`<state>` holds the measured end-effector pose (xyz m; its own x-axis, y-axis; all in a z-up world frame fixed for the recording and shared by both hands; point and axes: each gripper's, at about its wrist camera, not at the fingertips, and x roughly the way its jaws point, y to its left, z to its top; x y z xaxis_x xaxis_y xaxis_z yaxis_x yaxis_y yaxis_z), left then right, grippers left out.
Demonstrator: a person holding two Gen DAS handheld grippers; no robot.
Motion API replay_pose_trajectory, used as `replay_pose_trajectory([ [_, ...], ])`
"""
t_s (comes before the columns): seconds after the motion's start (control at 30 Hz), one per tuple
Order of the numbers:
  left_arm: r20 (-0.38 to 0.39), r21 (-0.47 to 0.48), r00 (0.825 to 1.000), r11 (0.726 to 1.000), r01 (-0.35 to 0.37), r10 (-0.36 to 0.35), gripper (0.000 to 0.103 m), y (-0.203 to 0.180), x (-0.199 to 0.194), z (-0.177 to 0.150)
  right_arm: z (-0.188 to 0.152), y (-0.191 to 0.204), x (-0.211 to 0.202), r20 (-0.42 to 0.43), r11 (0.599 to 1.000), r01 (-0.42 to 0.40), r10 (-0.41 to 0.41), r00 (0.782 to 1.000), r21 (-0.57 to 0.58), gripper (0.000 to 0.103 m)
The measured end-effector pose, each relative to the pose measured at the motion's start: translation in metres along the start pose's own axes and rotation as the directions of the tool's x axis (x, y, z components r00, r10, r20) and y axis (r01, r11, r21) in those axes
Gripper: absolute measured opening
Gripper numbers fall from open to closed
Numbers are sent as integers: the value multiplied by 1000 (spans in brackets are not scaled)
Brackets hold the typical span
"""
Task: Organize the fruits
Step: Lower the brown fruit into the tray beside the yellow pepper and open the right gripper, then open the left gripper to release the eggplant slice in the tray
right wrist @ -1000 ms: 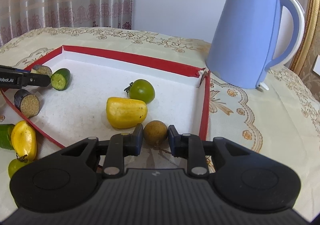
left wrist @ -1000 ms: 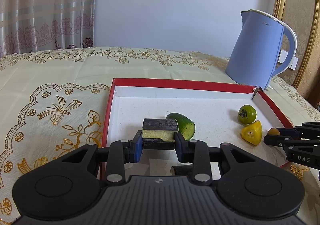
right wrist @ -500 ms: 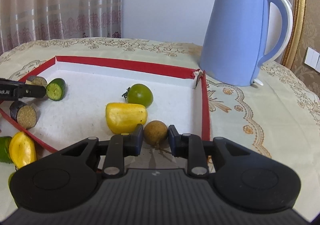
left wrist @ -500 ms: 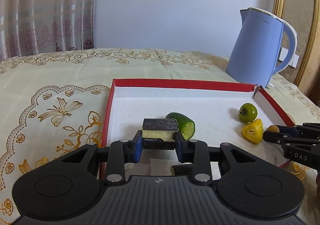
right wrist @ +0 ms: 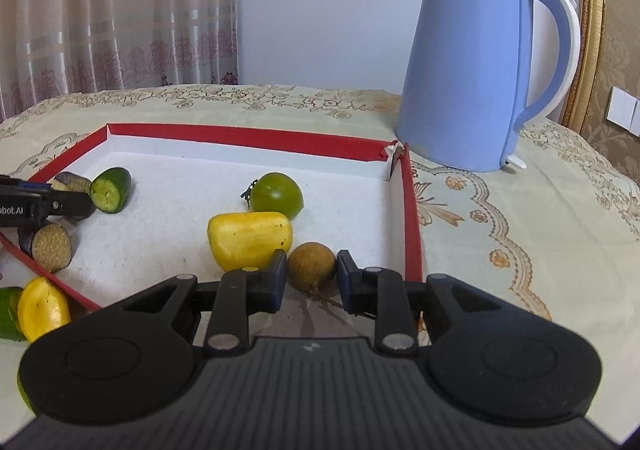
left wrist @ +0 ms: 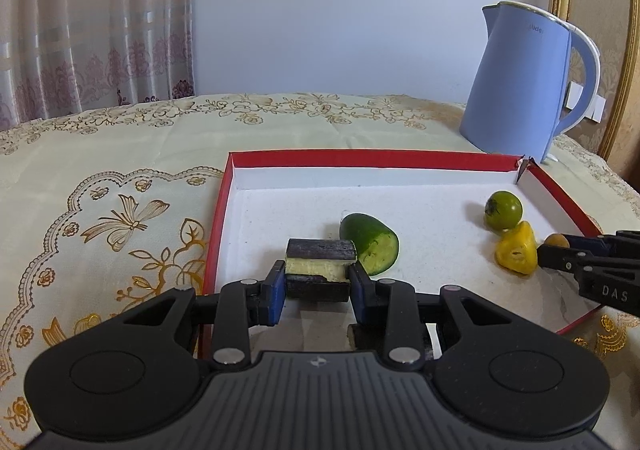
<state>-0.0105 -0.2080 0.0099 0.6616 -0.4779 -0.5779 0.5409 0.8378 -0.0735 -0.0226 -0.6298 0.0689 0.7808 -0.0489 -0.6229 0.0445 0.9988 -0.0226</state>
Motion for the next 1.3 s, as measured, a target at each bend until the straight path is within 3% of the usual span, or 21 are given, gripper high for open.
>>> replay_pose_trajectory([
  [0.87, 20, 38, 998, 997, -63, 62, 31, -9, -2, -3, -1, -2, -1, -3, 1000, -23, 23, 1000, -17, 28],
  [1.07, 21, 40, 997, 997, -72, 71, 31, -11, -2, -3, 9, 6, -20, 87, 998, -69, 70, 994, -12, 35],
  [1.17, 21, 45, 997, 996, -76, 75, 31, -12, -2, -3, 15, 30, -7, 30, 988, -130, 133, 991, -84, 54],
  [1.3, 22, 46, 997, 996, -78, 77, 31, -12, -2, -3, 12, 45, 3, 14, 978, -52, 56, 998, -202, 57],
])
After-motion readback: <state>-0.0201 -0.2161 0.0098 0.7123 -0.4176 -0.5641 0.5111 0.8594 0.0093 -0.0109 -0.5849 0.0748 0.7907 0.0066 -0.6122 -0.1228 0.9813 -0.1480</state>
